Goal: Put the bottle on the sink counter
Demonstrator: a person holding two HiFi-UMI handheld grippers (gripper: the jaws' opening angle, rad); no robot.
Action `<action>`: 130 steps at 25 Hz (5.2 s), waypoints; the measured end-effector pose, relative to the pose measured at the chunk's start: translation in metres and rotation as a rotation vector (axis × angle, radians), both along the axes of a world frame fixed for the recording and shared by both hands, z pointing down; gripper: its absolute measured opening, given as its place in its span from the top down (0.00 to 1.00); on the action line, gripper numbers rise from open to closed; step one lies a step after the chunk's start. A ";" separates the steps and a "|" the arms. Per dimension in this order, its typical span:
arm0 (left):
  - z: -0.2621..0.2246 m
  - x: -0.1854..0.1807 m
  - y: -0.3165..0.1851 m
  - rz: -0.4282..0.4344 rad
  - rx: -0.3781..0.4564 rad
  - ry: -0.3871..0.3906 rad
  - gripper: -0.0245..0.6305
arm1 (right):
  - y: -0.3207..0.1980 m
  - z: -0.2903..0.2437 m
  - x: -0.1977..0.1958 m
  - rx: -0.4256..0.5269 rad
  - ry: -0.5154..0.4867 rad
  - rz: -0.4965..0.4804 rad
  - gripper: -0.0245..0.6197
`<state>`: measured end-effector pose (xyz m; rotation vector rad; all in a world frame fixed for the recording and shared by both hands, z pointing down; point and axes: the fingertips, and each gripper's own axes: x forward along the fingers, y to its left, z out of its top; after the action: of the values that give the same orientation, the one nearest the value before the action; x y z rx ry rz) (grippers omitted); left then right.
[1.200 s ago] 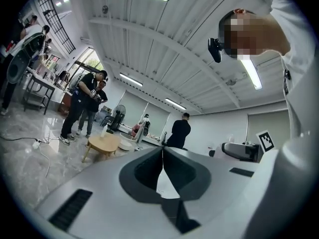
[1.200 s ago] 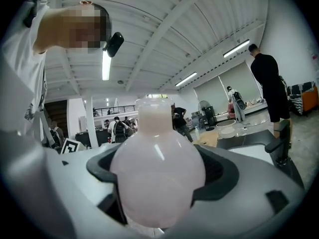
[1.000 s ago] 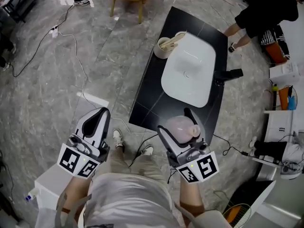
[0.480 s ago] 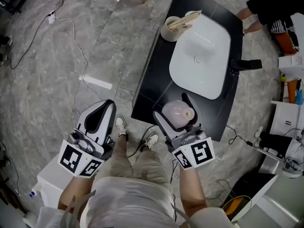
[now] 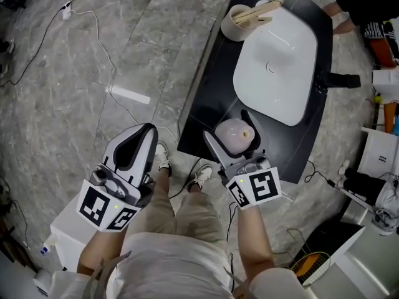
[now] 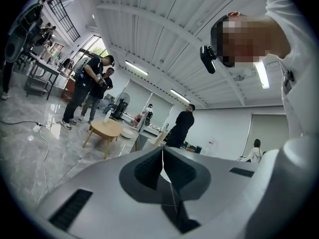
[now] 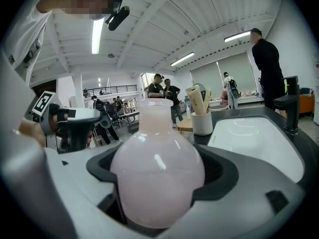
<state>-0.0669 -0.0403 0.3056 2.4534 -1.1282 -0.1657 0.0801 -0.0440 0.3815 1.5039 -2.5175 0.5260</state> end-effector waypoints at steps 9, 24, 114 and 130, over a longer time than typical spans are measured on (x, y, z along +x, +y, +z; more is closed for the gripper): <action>0.024 -0.005 0.004 0.002 -0.031 -0.002 0.94 | -0.014 0.032 -0.004 -0.024 0.032 0.004 0.30; 0.045 -0.015 0.001 -0.004 -0.052 0.007 0.94 | -0.033 0.063 -0.012 -0.056 0.117 -0.034 0.30; 0.052 -0.010 -0.001 -0.002 -0.082 0.110 0.94 | -0.039 0.104 -0.020 -0.308 0.375 -0.117 0.30; 0.037 -0.005 0.005 0.003 -0.069 0.124 0.94 | 0.002 0.097 0.001 -0.374 0.345 -0.062 0.30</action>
<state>-0.0722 -0.0350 0.3426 2.3491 -1.0599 -0.2696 0.0812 -0.0421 0.4789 1.2510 -2.0594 0.6245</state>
